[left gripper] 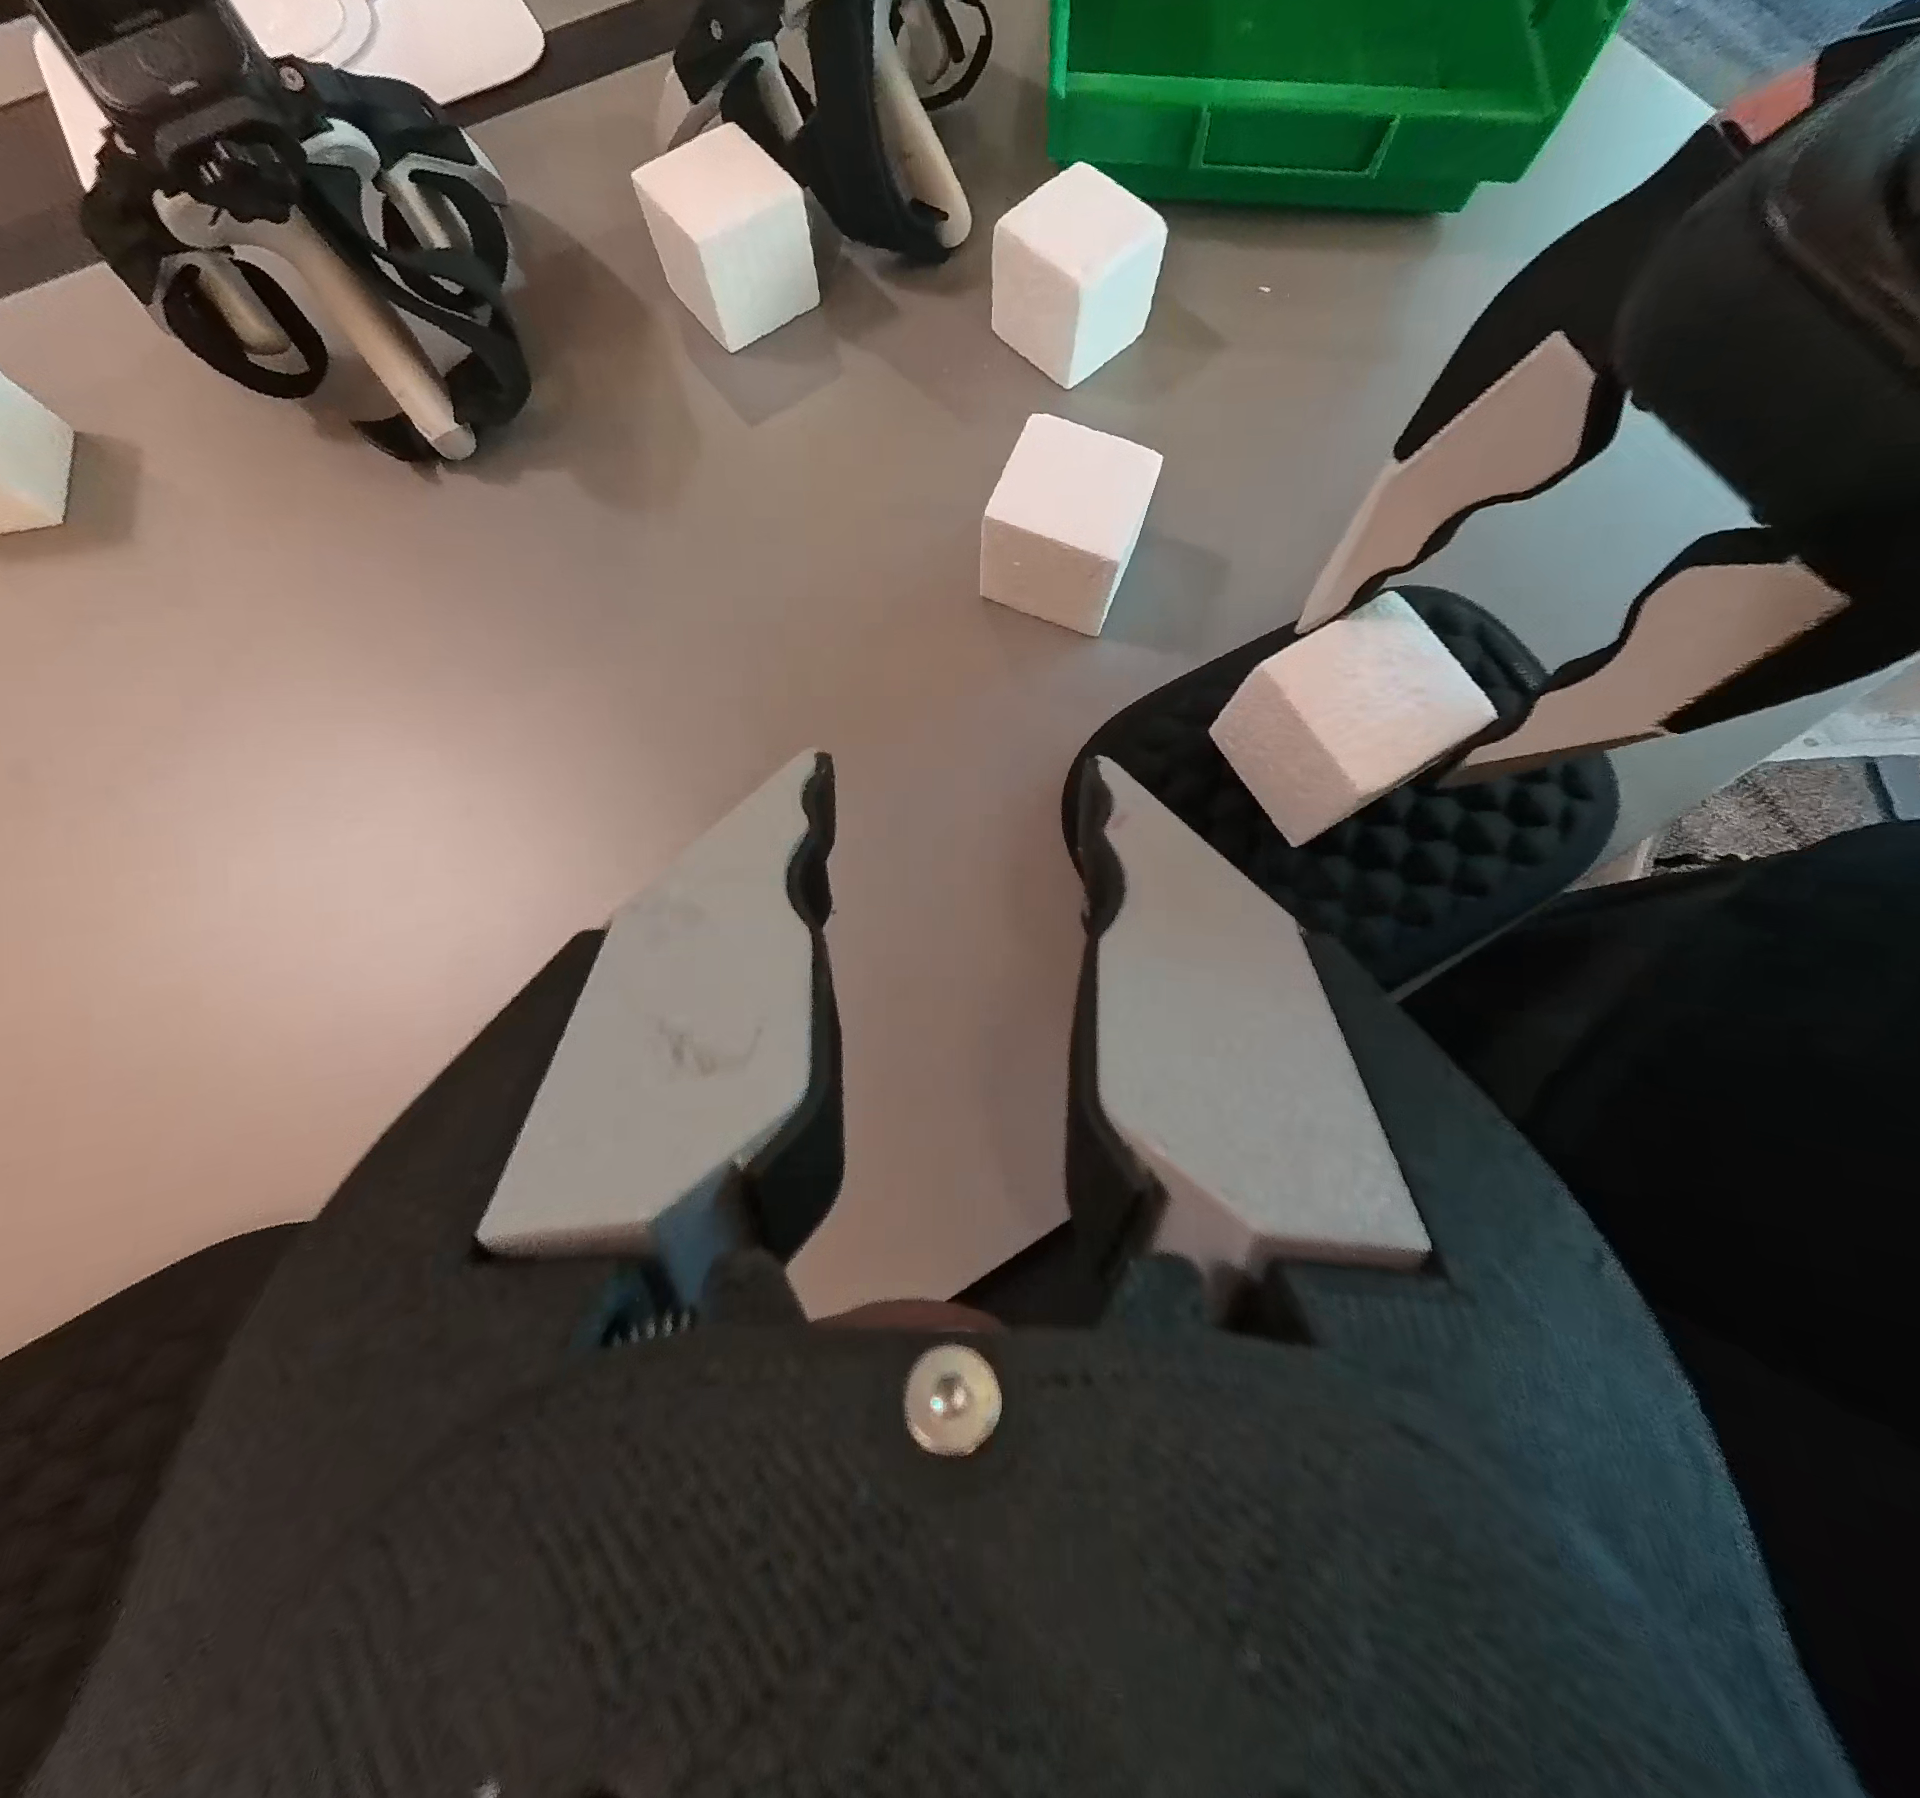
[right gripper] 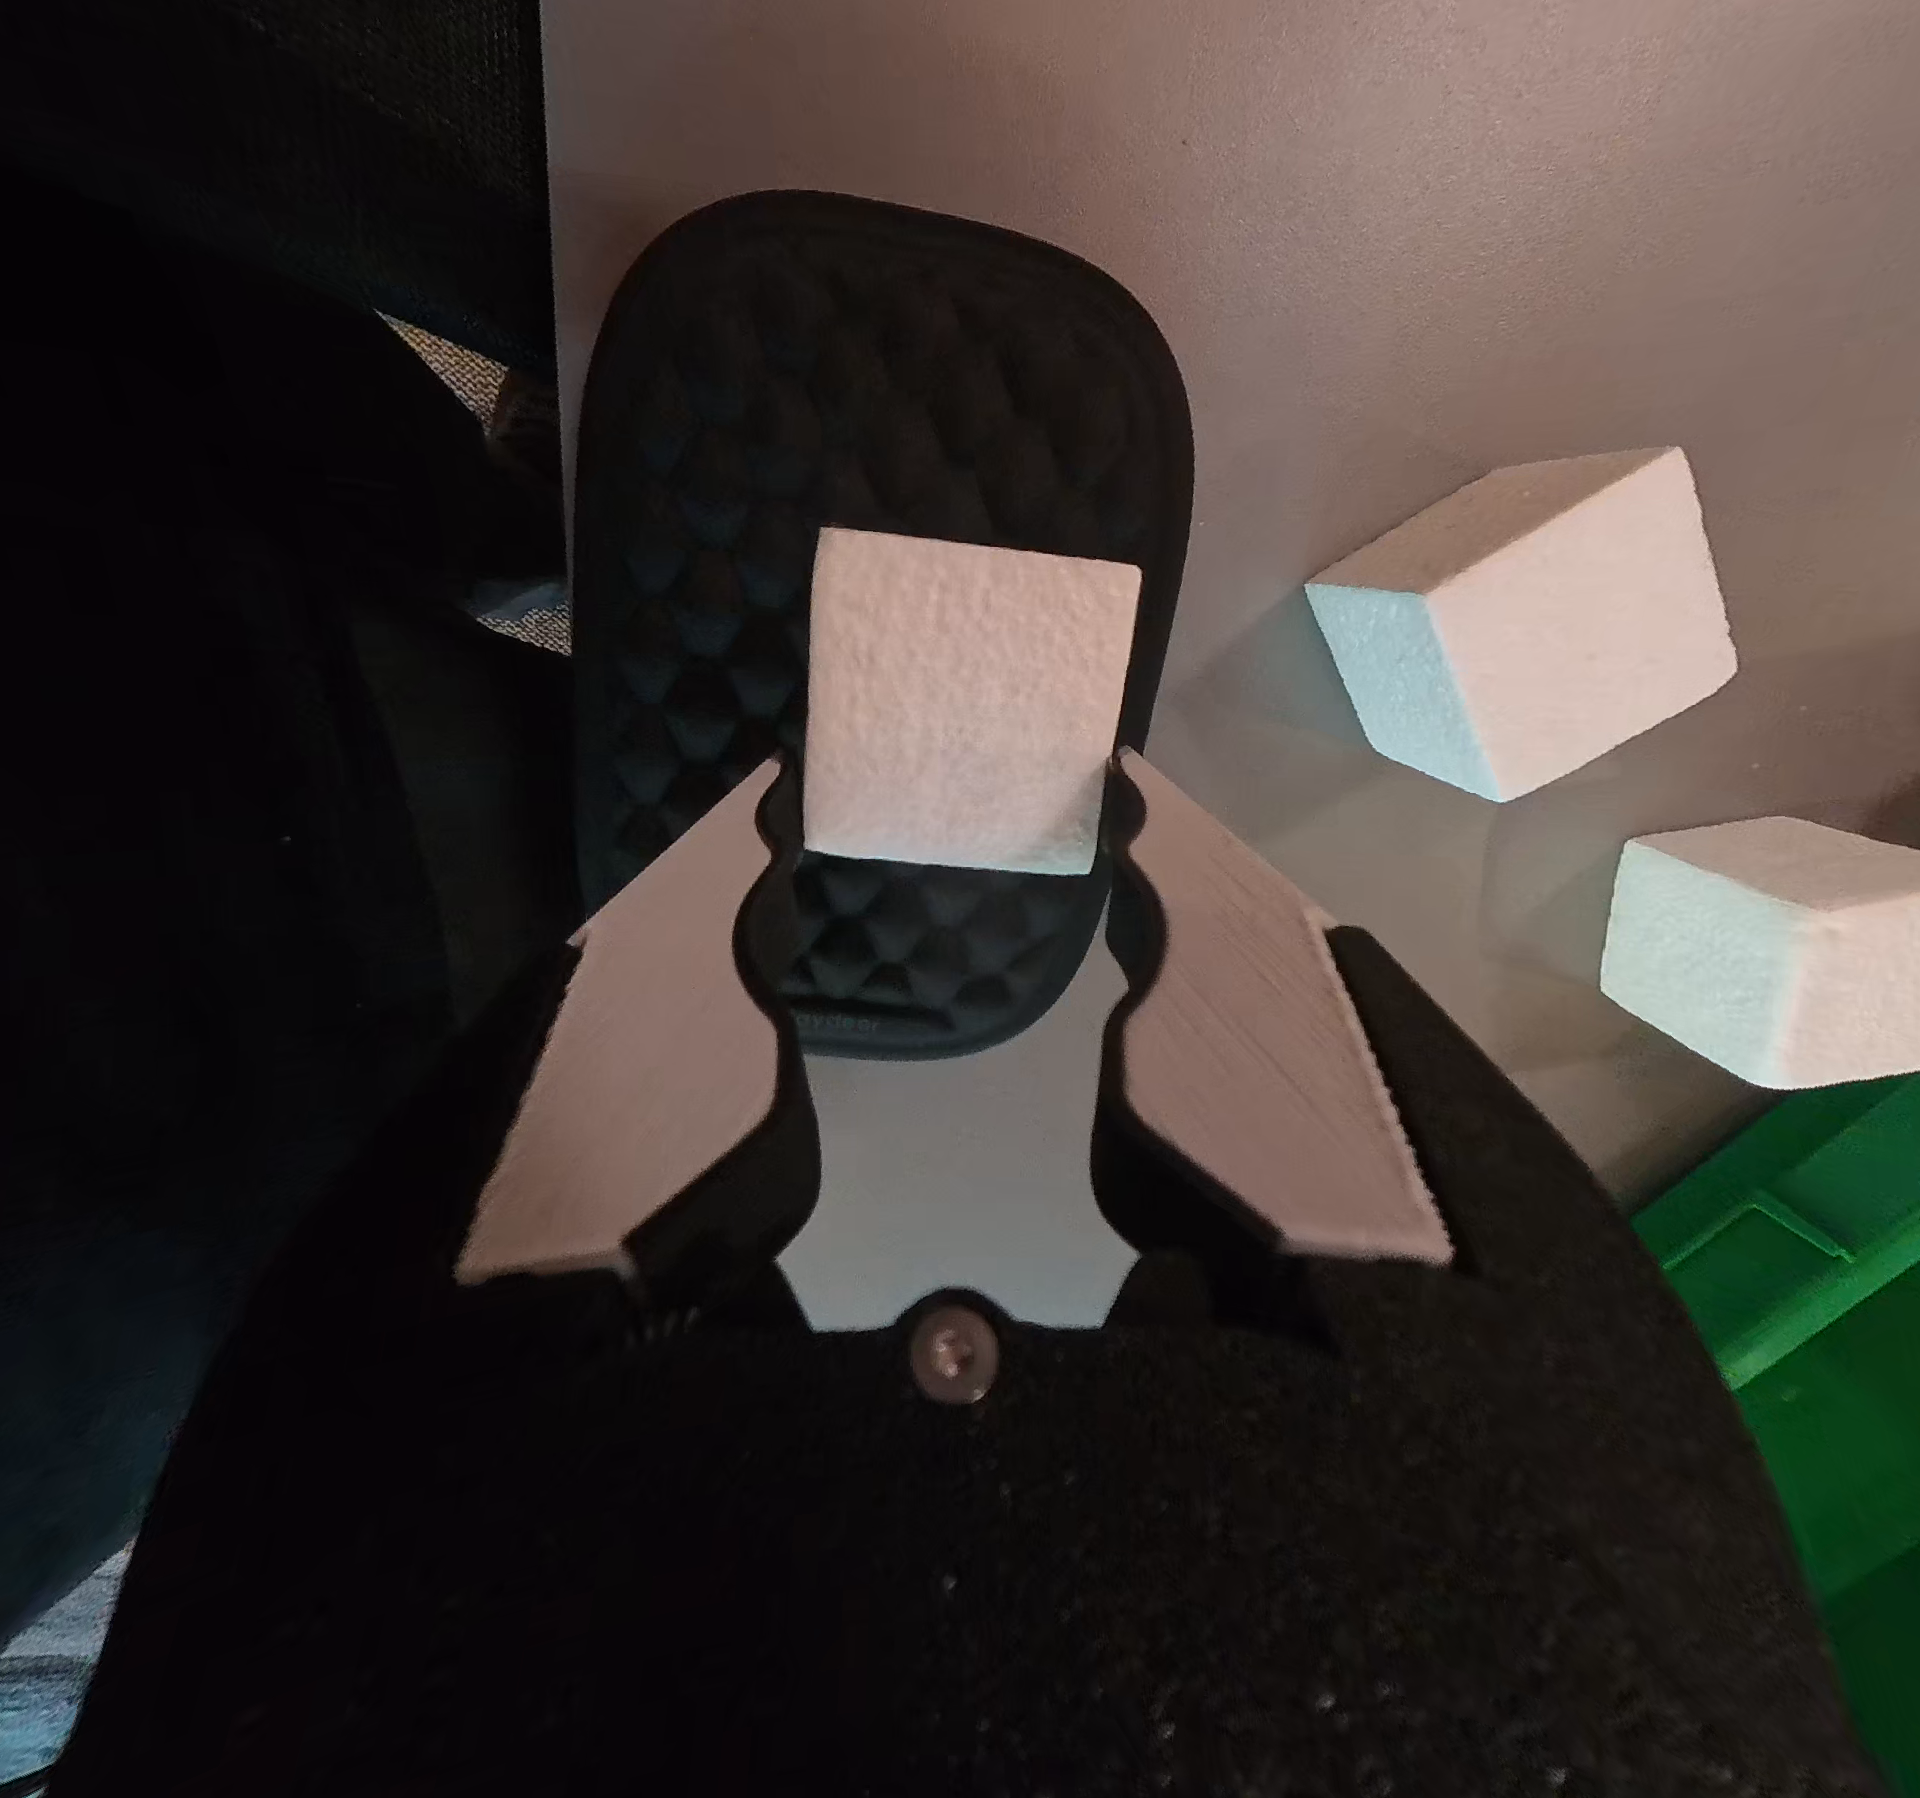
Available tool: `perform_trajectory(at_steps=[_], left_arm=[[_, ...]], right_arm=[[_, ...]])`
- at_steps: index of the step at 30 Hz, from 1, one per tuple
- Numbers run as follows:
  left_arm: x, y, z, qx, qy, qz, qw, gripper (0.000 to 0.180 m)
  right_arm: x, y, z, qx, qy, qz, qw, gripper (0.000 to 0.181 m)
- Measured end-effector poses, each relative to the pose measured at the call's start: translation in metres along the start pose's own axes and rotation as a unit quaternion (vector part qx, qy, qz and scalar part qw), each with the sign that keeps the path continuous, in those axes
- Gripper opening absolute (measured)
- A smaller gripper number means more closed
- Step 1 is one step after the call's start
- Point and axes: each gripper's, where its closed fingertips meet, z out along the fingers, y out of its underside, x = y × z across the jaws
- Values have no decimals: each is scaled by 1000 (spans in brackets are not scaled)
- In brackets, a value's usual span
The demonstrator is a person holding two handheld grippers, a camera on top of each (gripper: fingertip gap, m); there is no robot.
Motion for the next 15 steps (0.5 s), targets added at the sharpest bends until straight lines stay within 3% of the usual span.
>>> perform_trajectory(at_steps=[15], left_arm=[[-9,-1,-3,7,-22,-16,1000,45]], right_arm=[[8,-3,-27,36,-13,-29,999,63]])
